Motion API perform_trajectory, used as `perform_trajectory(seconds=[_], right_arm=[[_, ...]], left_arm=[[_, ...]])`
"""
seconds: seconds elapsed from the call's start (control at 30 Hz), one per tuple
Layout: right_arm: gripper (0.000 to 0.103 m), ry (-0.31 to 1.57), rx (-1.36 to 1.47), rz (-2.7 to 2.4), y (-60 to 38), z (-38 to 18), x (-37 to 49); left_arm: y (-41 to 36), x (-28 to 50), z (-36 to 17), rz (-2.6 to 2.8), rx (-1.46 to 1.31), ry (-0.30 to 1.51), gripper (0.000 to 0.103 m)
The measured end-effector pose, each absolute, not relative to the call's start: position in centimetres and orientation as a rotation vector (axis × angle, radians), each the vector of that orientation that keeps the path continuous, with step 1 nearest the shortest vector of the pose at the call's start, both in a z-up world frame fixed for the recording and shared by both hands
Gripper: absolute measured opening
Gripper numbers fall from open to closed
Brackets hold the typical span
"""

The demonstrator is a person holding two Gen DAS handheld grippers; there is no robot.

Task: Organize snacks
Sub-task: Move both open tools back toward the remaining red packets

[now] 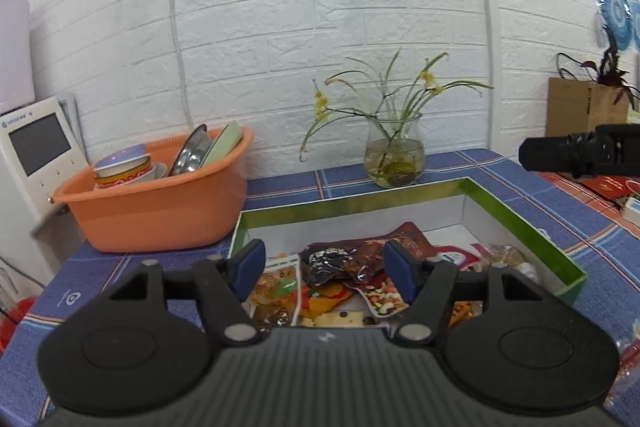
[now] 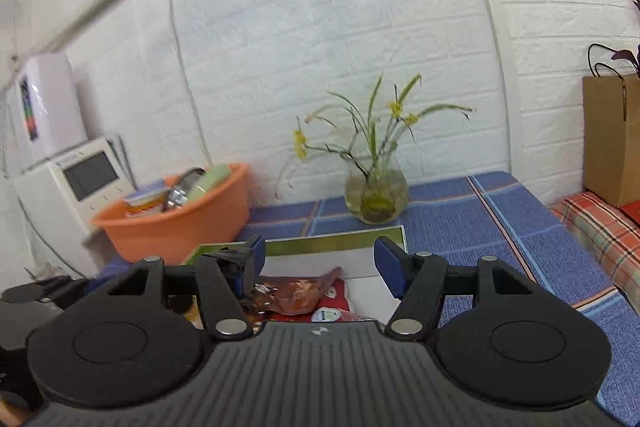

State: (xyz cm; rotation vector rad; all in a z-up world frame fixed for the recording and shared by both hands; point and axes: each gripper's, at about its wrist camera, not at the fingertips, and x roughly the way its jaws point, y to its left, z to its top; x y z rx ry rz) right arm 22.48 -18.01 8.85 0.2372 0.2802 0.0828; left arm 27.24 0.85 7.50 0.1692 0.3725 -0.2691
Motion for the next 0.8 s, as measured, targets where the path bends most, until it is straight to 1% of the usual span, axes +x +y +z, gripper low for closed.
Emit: perform_trajectory(seconds=[0.07, 0.27, 0.4, 0.57, 0.67, 0.8], right_arm=[[0.100, 0.278, 0.232, 0.129, -18.8, 8.9, 20.8], [0.100, 0.360, 0.299, 0.199, -21.6, 8.2, 17.3], [0.100, 0.432, 0.312, 0.193, -22.8, 7.2, 15.7], [0.099, 0.505, 0.265, 0.179, -23.1, 5.0, 14.6], [0.095, 0.520, 0.250, 0.219, -22.4, 3.9, 13.9], [0.096, 0.573, 0.259, 0.339, -20.3, 2.7, 11.9]], left_arm=[[0.9, 26.0, 7.6, -0.315, 0.174, 0.373, 0.067], [-0.4, 23.1, 7.0, -0.484, 0.196, 0.422, 0.067], [-1.4, 21.5, 4.6, -0.565, 0.233, 0.486, 0.067], [-1.7, 21.3, 1.7, -0.574, 0.251, 0.595, 0.067], [-1.1, 21.0, 1.7, -0.577, 0.229, 0.617, 0.067], [1.3, 19.0, 2.6, -0.564, 0.223, 0.611, 0.068]])
